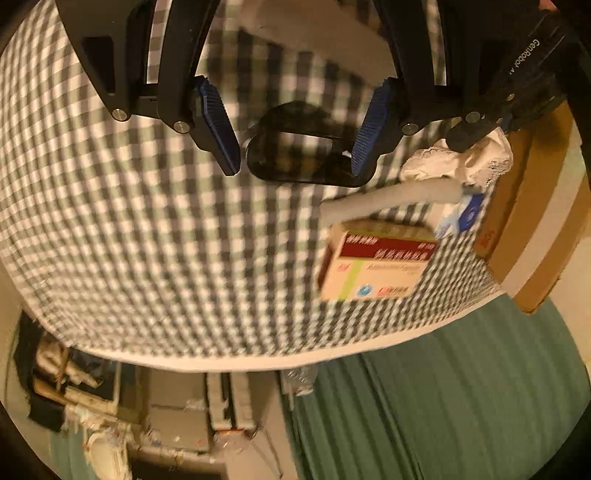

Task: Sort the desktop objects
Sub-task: 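Grasp the lace cloth with the left gripper while the right grasps the black eyeglass case, then drop the lace cloth into the box with the left gripper while the right drops the eyeglass case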

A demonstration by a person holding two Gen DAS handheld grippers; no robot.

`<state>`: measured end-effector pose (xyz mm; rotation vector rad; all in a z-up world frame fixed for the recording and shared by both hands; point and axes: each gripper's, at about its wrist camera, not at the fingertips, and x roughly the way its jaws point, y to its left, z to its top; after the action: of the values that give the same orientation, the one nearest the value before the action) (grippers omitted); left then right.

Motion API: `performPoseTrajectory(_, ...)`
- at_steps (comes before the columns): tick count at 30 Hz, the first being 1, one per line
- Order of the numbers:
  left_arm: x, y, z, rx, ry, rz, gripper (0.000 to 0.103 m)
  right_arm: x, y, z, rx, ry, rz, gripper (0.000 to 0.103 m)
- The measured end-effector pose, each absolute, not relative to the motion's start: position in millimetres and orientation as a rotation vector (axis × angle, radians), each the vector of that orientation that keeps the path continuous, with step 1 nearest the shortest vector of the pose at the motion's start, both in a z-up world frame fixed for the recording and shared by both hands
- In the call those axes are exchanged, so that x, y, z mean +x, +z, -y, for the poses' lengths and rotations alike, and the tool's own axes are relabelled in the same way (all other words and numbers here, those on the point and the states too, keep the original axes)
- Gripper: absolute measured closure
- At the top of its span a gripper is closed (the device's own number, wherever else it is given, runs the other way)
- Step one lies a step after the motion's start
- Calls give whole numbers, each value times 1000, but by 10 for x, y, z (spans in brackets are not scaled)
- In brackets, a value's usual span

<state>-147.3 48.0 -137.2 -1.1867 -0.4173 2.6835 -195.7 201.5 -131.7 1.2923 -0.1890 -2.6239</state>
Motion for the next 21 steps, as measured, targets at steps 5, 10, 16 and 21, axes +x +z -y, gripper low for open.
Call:
performPoseTrajectory(5,-1431,-1370,-486,-1181,2706,383,90,-1949,-1310,-1803,1300,-2617,96,27)
performPoseTrajectory(10,-1489,-1435,-380,-1202,2725,430,90,-2011,-1379,-1668,1334,-2638,-13,24)
performPoseTrajectory(16,-1486,-1489,-361,-1209,2717,426,90,-2089,-1443,-1709,1355,-2643,28,28)
performPoseTrajectory(21,-1415,-1403,-359,-1152,2716,432,90,-1955,-1352,-1752,1329,-2670,67,28)
